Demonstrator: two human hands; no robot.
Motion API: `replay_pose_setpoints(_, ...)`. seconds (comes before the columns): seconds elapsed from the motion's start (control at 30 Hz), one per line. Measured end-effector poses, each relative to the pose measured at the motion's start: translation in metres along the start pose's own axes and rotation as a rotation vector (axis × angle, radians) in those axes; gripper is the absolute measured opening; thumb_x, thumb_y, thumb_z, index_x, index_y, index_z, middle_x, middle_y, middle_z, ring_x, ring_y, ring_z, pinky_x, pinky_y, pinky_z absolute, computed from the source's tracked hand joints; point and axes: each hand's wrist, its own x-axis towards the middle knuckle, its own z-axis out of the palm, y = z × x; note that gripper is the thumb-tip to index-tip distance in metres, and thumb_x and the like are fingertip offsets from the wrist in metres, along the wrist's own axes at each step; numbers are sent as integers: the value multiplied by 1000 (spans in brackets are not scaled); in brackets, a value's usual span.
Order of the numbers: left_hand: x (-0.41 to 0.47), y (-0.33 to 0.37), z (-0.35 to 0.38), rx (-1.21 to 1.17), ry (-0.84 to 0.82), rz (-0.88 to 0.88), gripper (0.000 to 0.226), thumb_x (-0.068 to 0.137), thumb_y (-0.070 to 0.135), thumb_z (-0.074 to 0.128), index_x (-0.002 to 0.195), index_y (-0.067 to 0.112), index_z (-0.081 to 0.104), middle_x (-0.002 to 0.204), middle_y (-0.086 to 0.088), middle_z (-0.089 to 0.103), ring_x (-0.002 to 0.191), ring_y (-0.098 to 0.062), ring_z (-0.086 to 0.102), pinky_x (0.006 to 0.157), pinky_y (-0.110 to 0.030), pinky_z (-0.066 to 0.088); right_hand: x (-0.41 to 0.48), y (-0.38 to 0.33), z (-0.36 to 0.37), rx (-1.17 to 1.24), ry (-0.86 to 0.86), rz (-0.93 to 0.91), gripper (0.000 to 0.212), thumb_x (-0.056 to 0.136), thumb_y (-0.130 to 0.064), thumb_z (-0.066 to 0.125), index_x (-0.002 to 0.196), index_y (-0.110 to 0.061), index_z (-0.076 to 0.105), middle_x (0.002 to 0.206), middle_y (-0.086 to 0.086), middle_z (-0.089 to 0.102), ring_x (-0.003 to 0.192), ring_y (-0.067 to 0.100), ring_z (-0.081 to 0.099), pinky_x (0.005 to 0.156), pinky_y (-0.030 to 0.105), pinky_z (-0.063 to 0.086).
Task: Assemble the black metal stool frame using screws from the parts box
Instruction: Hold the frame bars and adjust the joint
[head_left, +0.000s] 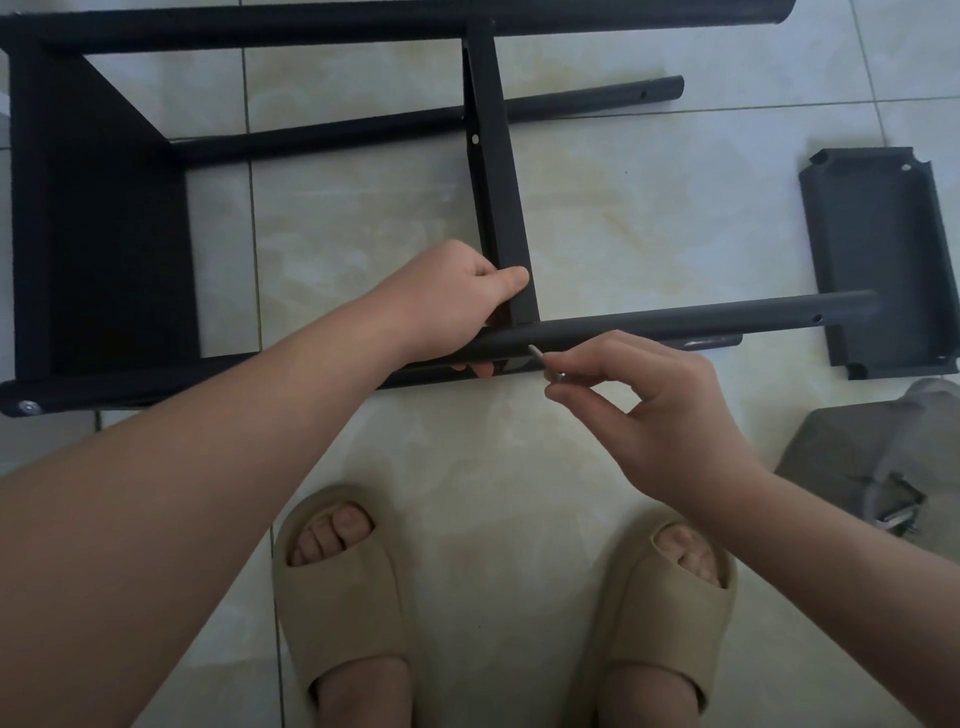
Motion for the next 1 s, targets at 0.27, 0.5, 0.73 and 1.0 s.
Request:
replay_pose_setpoints(0.27, 1, 0, 0, -23, -11, -6, 58, 102, 46, 48, 98, -9, 65, 77, -21, 74, 61, -33, 73, 68, -47, 62, 12, -7, 10, -114, -41, -5, 13, 82, -7, 81, 84, -2, 69, 76, 3, 67, 66, 14, 58, 64, 33, 49)
replay_pose_setpoints(0.5, 0, 1, -1, -16, -5, 1, 59, 103, 44, 48, 98, -13, 62, 80, -26, 72, 59, -32, 73, 63, -42, 60, 10, -10, 14, 104, -17, 254, 9, 84, -7, 80, 84, -8, 71, 69, -10, 69, 68, 11, 68, 68, 27, 54)
replay_pose_setpoints(0.73, -3, 4, -1, -4, 1, 11, 57, 104, 42, 48, 101, -13, 64, 90, -29, 71, 58, -29, 73, 65, -46, 60, 19, -13, 20, 398, 24, 508, 23, 86, -1, 76, 75, -18, 65, 69, 1, 72, 64, 14, 73, 67, 28, 62)
replay_pose_setpoints(1.0, -4, 5, -1, -13, -3, -8, 59, 102, 44, 49, 104, -13, 62, 102, -36, 67, 60, -32, 73, 75, -56, 60, 17, -13, 13, 168, -44, 427, 12, 91, -10, 73, 89, -22, 73, 73, -9, 73, 73, 11, 72, 75, 40, 61)
